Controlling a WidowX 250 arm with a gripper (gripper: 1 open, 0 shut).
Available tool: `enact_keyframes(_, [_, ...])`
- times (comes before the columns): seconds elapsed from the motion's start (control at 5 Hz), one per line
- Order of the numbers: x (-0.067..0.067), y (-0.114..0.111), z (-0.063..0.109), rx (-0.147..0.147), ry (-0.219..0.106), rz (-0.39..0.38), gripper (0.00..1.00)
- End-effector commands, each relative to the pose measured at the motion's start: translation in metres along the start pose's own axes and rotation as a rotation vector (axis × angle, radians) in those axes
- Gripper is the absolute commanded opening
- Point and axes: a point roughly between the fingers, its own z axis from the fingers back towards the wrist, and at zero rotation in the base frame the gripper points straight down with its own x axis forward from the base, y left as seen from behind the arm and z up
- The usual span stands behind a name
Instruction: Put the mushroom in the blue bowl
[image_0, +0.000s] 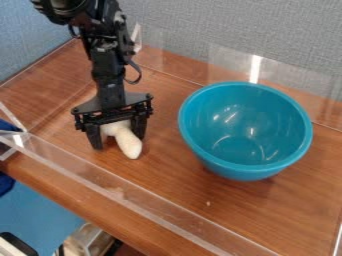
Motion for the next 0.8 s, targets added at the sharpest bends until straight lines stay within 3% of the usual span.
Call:
enact_keyframes(0.0, [0.0016, -0.0032, 0.0061, -0.013, -0.026, -0.001, 1.00])
enact_keyframes(0.4, [-0.0016, -0.0039, 0.0067, -0.012, -0.033, 0.007, 1.00])
enact_keyframes(0.6, [-0.0032, -0.0038, 0.0079, -0.011, -0.035, 0.009, 0.00])
